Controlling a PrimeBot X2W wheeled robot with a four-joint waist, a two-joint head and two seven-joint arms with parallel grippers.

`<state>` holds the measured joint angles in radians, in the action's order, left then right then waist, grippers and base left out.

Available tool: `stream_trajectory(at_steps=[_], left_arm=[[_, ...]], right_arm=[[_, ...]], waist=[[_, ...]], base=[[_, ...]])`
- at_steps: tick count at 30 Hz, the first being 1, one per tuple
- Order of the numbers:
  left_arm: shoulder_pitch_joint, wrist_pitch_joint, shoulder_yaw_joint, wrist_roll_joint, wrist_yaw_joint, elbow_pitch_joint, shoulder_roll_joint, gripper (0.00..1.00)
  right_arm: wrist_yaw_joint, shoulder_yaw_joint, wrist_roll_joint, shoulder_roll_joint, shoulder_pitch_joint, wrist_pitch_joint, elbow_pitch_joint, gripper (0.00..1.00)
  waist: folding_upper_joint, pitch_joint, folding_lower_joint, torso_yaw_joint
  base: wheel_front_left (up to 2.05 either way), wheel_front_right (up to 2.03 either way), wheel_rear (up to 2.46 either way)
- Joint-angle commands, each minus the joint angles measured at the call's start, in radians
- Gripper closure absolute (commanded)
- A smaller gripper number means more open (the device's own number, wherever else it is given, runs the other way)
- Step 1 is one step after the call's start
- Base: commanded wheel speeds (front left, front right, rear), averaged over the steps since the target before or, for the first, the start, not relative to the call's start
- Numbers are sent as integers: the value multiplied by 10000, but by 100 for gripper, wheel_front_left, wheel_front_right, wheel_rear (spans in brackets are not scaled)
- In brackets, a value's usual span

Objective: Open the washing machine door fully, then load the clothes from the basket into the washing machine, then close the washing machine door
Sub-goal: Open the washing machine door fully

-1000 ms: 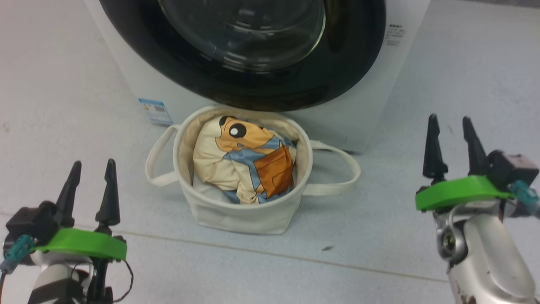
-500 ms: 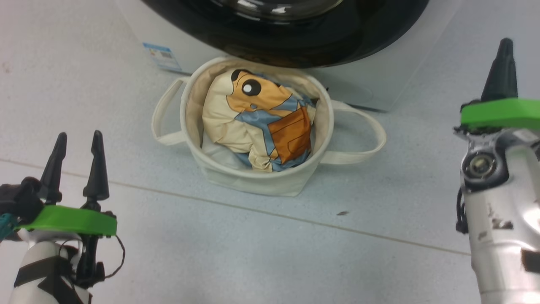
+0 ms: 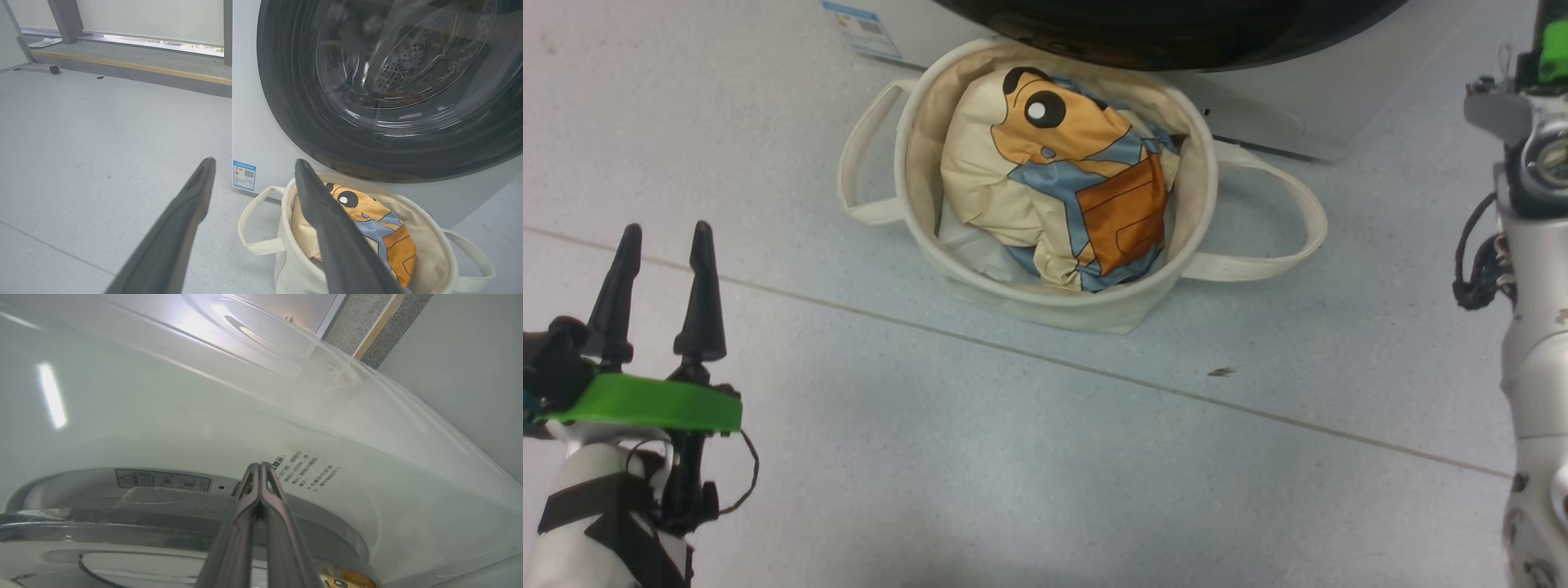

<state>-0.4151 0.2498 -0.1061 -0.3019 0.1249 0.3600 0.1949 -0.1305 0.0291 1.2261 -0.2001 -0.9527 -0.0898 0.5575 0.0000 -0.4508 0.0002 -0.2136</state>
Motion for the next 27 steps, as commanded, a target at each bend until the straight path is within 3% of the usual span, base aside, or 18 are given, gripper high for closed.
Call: stream_trajectory(at_steps=[1, 9, 14, 20, 27], left_arm=[[-125, 120, -322, -40, 57, -317, 443, 0], [-173, 120, -374, -39, 57, -275, 411, 0], [-109, 120, -478, -10, 57, -170, 387, 0], [62, 120, -604, 79, 57, -44, 390, 0], [284, 120, -683, 204, 57, 83, 439, 0]], right_arm=[[-2, -291, 9, -19, -320, 121, -281, 100], [-2, -981, 340, -239, -1241, 759, 301, 100], [-2, -1602, 592, -307, -1473, 2009, 828, 100], [-2, -2381, 1028, -276, -981, 3729, 839, 100], [-2, -2951, 1647, -233, 160, 5057, -74, 100]], waist=[[0, -69, -2, -66], [0, -320, -2, -205], [0, -246, -2, -174], [0, 184, -2, 173], [0, 719, -2, 596]], base=[[0, 0, 0], [0, 0, 0], [0, 0, 0], [0, 0, 0], [0, 0, 0]])
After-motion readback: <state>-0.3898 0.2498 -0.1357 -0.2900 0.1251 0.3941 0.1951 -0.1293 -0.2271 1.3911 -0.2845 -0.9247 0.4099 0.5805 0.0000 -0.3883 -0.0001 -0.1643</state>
